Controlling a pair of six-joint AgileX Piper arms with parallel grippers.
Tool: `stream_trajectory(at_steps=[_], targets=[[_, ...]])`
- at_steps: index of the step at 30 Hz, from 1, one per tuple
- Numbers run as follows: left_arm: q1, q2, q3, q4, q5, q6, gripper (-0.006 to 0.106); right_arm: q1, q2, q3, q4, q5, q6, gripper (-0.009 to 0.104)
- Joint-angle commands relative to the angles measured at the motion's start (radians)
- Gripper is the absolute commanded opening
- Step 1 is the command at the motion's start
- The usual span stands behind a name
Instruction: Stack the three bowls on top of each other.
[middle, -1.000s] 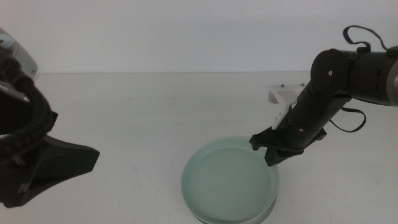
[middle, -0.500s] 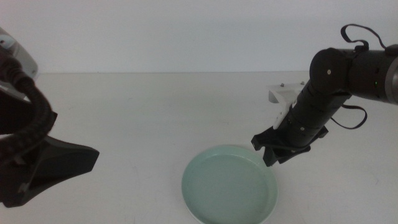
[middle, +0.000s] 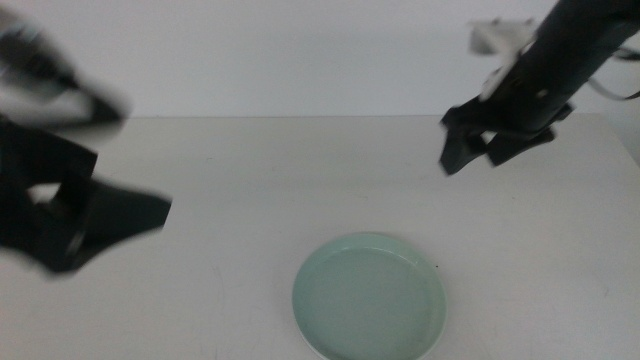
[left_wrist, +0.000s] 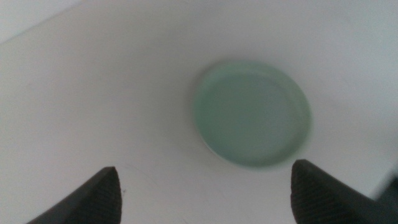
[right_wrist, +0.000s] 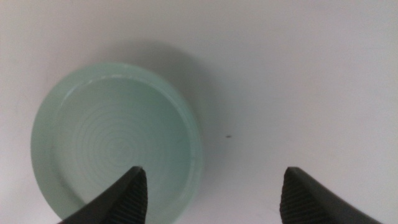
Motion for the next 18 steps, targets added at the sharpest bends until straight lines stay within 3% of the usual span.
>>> stream_trajectory(at_steps=[1,4,8,10,14,18], targets=[[0.016,0.047,-0.021,0.022,-0.160,-0.106,0.105,-0.045,-0.092,-0.037,0.002,0.038,-0.025,0.055],[0.088,0.142,-0.026,0.124,-0.243,-0.221,0.105,-0.101,-0.141,-0.037,0.008,0.055,-0.039,0.055],[0.240,0.260,-0.079,0.119,-0.216,-0.219,0.105,-0.198,-0.220,-0.037,0.019,0.058,-0.039,0.055],[0.320,0.297,-0.110,0.096,-0.196,-0.183,0.105,-0.240,-0.258,-0.033,0.020,0.048,-0.039,0.055],[0.453,0.295,-0.099,-0.030,-0.223,-0.116,0.105,-0.314,-0.370,0.053,0.026,-0.023,-0.055,0.055],[0.467,0.212,-0.025,-0.145,-0.257,0.006,0.105,-0.334,-0.503,0.227,0.032,-0.167,-0.080,0.055]])
